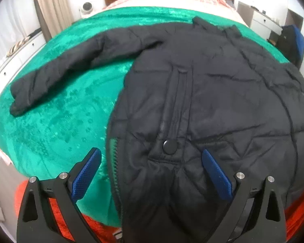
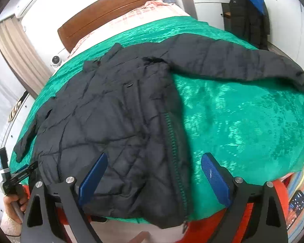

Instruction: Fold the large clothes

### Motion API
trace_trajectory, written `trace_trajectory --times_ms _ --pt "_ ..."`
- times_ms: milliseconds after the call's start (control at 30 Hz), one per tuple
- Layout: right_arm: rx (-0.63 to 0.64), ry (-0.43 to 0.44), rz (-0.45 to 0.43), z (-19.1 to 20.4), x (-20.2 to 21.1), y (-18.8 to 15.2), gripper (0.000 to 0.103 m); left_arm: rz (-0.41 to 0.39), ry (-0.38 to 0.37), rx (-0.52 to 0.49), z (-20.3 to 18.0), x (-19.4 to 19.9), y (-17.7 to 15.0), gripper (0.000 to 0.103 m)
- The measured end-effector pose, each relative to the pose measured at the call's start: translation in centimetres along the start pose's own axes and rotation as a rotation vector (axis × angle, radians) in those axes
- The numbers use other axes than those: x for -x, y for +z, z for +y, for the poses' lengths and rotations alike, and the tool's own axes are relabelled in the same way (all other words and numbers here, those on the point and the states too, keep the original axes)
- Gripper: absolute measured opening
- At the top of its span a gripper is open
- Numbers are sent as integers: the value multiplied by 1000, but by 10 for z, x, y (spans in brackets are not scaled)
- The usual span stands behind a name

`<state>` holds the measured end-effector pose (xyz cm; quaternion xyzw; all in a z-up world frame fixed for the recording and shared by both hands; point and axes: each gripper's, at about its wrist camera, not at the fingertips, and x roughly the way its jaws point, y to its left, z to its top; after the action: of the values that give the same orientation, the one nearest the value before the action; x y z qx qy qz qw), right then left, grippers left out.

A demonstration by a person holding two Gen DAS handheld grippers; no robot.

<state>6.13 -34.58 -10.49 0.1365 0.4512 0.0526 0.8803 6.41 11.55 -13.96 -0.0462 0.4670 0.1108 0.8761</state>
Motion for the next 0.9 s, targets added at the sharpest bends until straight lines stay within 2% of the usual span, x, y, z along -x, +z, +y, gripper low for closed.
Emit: trace_trajectory --times_ms 267,400,533,900 --pt "54 57 -9 20 -5 -7 93 11 8 34 2 -7 -6 103" --pt "116 29 -15 32 -9 -13 93 4 44 -2 -6 -9 -6 103" --pt "121 11 -22 33 -10 -14 93 -21 86 -51 -16 -8 -8 103" --pt "152 -39 -53 36 -11 -17 93 -24 105 -87 -20 -7 -11 103"
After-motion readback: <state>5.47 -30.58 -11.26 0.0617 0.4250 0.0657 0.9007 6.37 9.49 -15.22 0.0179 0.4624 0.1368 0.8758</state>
